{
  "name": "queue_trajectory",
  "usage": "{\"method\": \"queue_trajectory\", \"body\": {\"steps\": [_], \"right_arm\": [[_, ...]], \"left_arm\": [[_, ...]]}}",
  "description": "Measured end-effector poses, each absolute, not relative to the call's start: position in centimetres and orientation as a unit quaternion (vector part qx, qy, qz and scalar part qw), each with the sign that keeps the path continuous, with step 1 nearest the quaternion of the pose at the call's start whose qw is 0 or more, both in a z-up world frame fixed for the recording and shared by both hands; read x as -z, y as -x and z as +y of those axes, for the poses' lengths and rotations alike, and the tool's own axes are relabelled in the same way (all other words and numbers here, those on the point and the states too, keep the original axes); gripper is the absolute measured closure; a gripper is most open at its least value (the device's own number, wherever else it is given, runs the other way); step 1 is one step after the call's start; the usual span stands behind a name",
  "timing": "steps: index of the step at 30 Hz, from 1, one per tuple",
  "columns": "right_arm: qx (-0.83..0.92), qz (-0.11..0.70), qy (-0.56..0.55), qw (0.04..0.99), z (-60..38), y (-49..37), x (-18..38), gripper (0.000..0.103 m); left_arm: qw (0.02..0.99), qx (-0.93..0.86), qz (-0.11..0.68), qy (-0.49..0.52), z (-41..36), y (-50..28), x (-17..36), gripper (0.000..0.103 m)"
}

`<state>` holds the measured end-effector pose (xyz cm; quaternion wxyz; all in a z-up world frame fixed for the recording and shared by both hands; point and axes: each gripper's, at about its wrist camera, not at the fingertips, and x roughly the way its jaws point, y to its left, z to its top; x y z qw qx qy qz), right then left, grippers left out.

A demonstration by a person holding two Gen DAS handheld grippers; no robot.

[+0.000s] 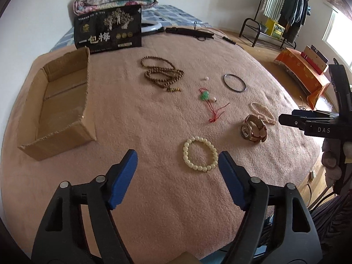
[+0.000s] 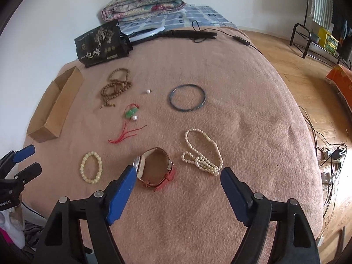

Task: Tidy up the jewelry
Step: 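Grasp the brown watch with the right gripper while the left grasps the white bead bracelet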

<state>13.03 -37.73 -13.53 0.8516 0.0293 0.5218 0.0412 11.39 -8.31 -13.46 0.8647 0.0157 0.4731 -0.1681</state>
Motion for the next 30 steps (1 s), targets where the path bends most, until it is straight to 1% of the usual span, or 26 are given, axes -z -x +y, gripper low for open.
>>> {"method": "queue_trajectory", "body": {"steps": [1, 2, 4, 5, 7, 11, 14, 16, 21, 29, 30], "right_arm": [[-0.041, 0.528, -0.031, 0.848, -37.7, -13.1, 14.0, 0.026], [-0.042, 0.534, -0.034, 0.844, -37.7, -13.2, 14.4, 0.031], [-0.046, 0.547, -0.042, 0.835, -37.7, -13.5, 15.1, 0.037], [-0.048, 0.551, -0.047, 0.832, -37.7, -13.6, 15.4, 0.039], [-0.054, 0.56, -0.061, 0.825, -37.6, -14.1, 15.9, 0.044], [-0.056, 0.577, -0.086, 0.811, -37.4, -15.0, 17.2, 0.058], [-0.056, 0.59, -0.104, 0.799, -37.5, -15.4, 18.1, 0.063], [-0.059, 0.598, -0.113, 0.791, -37.4, -15.6, 18.8, 0.065], [-0.063, 0.607, -0.12, 0.783, -37.1, -15.9, 19.5, 0.069], [-0.065, 0.614, -0.128, 0.776, -36.8, -16.6, 20.2, 0.07], [-0.065, 0.616, -0.127, 0.775, -36.7, -16.6, 20.3, 0.07]], "left_arm": [[0.861, 0.167, 0.481, -0.016, -8.5, -11.7, 14.1, 0.034], [0.857, 0.167, 0.487, -0.016, -8.7, -11.9, 14.6, 0.037], [0.849, 0.169, 0.5, -0.02, -9.3, -12.4, 15.8, 0.044], [0.845, 0.171, 0.506, -0.018, -9.5, -12.7, 16.3, 0.045], [0.838, 0.174, 0.517, -0.014, -9.8, -13.2, 17.1, 0.051], [0.829, 0.177, 0.531, -0.003, -10.3, -13.9, 18.0, 0.053], [0.824, 0.177, 0.538, -0.002, -10.7, -14.5, 18.5, 0.054], [0.821, 0.176, 0.544, 0.0, -10.9, -15.0, 19.0, 0.06], [0.814, 0.168, 0.556, 0.001, -10.9, -16.1, 20.1, 0.062], [0.815, 0.164, 0.555, -0.02, -11.4, -16.6, 21.1, 0.073], [0.816, 0.163, 0.553, -0.024, -11.5, -16.5, 21.1, 0.076]]}}
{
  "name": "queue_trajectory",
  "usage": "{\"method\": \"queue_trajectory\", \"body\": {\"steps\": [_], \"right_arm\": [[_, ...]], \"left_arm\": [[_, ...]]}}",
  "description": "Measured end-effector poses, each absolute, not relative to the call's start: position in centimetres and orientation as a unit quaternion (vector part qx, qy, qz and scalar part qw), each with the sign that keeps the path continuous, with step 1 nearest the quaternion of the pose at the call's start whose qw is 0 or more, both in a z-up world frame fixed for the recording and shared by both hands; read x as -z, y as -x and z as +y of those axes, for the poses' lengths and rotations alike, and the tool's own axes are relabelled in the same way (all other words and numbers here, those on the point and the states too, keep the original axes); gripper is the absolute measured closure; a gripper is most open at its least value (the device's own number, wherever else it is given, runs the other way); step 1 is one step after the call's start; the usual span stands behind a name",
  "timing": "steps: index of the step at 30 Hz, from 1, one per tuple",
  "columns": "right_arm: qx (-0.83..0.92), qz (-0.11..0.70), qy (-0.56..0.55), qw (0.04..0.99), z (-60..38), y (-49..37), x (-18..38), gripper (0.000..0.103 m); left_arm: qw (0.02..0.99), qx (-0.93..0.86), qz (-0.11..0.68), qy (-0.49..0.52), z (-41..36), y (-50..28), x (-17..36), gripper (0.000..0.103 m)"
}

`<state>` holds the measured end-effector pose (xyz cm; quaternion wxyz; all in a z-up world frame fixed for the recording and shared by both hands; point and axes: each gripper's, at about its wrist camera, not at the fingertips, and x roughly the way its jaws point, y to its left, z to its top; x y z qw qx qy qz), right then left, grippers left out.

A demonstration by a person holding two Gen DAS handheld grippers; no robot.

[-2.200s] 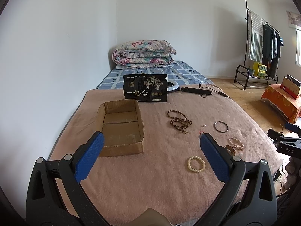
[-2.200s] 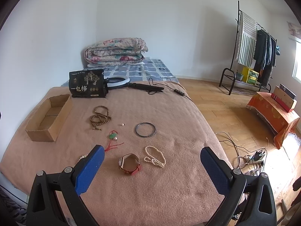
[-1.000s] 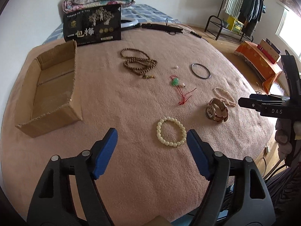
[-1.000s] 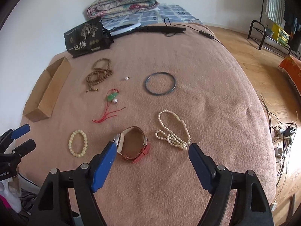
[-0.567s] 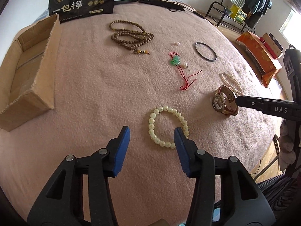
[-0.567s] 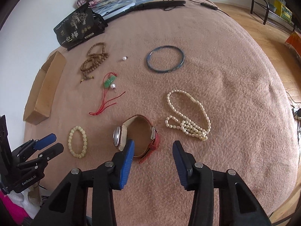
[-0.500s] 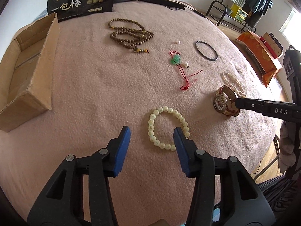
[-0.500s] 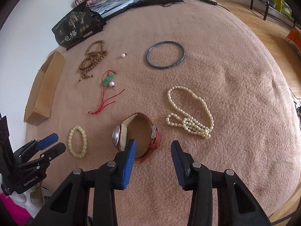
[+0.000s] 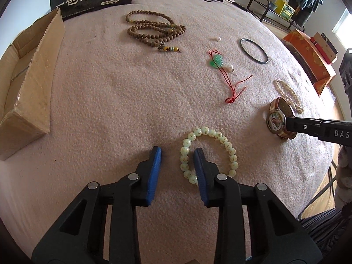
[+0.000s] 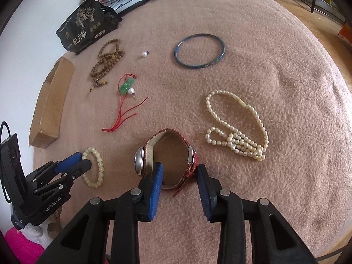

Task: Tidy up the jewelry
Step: 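Grasp the brown watch with the right gripper while the left grasps the white bead bracelet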

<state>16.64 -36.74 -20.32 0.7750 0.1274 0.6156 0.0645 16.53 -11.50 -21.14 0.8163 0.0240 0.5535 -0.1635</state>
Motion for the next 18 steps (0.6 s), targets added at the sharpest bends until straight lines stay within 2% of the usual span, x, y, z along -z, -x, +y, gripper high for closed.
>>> {"method": "queue_trajectory", "body": {"steps": [4, 6, 7, 18], "right_arm": [[-0.057, 0.617, -0.129, 0.774, -36.9, -16.9, 20.7, 0.079], [-0.053, 0.616, -0.132, 0.775, -37.0, -16.8, 20.7, 0.084], [-0.051, 0.615, -0.134, 0.775, -37.2, -16.8, 20.7, 0.088], [-0.066, 0.592, -0.133, 0.792, -37.0, -15.9, 18.8, 0.093]], "left_arm": [[0.82, 0.16, 0.549, -0.029, -11.6, -16.7, 21.1, 0.094], [0.821, 0.159, 0.548, -0.027, -11.4, -16.7, 21.1, 0.097], [0.821, 0.159, 0.547, -0.025, -11.4, -16.7, 21.1, 0.097], [0.84, 0.158, 0.519, -0.016, -10.4, -15.9, 18.5, 0.098]]}}
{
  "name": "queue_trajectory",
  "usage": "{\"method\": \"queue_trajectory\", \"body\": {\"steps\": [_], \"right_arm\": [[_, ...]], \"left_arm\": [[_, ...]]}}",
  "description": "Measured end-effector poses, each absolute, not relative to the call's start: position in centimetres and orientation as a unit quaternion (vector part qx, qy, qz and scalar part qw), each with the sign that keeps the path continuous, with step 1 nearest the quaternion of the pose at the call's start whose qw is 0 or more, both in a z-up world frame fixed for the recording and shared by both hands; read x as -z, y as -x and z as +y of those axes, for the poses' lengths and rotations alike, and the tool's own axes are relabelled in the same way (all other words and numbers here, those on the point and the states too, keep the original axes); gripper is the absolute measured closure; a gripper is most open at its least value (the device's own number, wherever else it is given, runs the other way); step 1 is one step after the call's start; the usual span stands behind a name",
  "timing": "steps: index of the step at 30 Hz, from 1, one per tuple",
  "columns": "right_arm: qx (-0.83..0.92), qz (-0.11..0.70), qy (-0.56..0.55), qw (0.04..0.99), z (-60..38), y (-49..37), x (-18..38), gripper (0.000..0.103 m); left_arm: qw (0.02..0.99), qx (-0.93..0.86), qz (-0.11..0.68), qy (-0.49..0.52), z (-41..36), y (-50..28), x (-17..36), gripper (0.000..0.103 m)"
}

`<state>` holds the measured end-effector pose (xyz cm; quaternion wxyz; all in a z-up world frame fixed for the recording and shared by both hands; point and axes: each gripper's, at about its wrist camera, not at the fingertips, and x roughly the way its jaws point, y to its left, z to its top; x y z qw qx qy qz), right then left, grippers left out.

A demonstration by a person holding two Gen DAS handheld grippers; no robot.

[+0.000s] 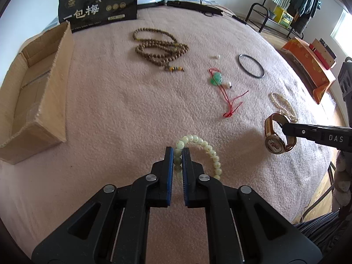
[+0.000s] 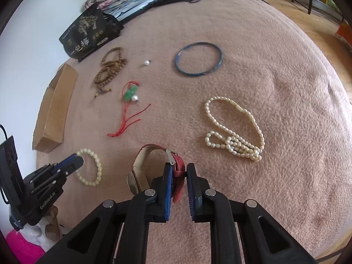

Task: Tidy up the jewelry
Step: 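Grasp the brown watch with the right gripper while the left grasps the white bead bracelet, then carry the watch with the right gripper while the left carries the bracelet, both releasing into the box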

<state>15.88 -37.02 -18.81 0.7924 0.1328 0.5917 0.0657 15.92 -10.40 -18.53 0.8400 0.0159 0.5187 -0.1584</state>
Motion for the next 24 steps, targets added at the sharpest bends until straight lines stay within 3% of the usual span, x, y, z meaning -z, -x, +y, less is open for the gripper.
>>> {"method": "queue_trajectory", "body": {"steps": [24], "right_arm": [[-0.129, 0.514, -0.08, 0.844, -27.6, -17.4, 12.6, 0.093]], "left_arm": [[0.891, 0.108, 0.434, 0.077, -0.6, -16.7, 10.5, 0.098]]}}
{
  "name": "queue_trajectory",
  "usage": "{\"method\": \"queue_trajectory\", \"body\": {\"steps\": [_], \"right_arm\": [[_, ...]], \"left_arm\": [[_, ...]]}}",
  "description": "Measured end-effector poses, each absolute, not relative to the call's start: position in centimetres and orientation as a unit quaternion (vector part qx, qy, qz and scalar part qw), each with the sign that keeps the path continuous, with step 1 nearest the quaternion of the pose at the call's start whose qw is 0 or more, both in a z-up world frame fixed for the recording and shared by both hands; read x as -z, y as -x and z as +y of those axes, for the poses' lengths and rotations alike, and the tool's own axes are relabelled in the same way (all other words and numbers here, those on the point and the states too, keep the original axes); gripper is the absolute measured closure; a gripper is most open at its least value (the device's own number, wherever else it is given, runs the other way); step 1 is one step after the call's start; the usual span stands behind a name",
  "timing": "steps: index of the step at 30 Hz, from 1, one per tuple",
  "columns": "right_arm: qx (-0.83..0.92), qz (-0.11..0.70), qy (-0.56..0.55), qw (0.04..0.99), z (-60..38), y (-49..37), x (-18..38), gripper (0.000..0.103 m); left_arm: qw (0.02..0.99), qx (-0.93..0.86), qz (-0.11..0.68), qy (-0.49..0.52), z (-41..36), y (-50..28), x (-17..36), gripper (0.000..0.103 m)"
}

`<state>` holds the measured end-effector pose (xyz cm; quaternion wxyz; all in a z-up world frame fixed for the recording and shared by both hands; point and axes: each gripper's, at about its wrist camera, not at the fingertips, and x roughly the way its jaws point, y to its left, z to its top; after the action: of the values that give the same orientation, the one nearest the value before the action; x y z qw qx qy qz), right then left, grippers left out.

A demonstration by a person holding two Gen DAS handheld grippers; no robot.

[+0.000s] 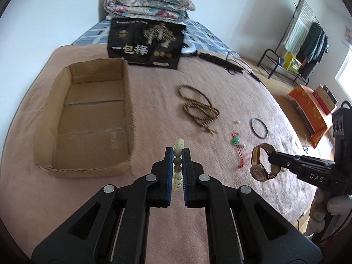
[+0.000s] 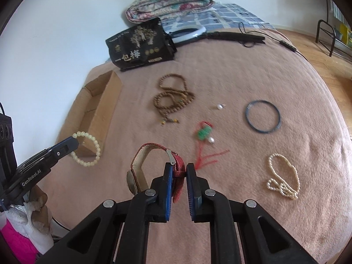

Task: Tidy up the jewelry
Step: 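Carry the watch with the right gripper while the left carries the bracelet, both releasing into the box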

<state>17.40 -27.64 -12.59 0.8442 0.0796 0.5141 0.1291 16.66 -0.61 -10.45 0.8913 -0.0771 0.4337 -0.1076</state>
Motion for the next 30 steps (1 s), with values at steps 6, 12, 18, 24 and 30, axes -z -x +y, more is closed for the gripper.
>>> {"method": "queue_trajectory", "body": {"steps": [6, 12, 18, 24, 30], "right_arm": [[-0.155, 0.495, -0.072, 0.852, -24.0, -18.6, 11.2, 0.093], [-0.182, 0.484, -0.071, 0.853, -19.9, -19.6, 10.6, 0.093], [-0.207, 0.475, -0.072, 0.852, -16.2, -20.8, 10.3, 0.093], [-0.221, 0.473, -0.065, 0.85, -12.7, -21.8, 10.8, 0.093], [-0.226, 0.467, -0.042, 0.854, -9.6, -23.0, 11.7, 0.093]], "left_arm": [[0.9, 0.07, 0.417, 0.1, 3.7, -17.2, 9.6, 0.098], [0.901, 0.033, 0.413, 0.126, 7.8, -17.7, 9.8, 0.098], [0.902, 0.007, 0.409, 0.138, 10.7, -17.9, 10.2, 0.098], [0.898, -0.012, 0.415, 0.147, 12.7, -18.1, 10.9, 0.098], [0.895, -0.018, 0.423, 0.14, 13.4, -18.3, 11.8, 0.098]]}}
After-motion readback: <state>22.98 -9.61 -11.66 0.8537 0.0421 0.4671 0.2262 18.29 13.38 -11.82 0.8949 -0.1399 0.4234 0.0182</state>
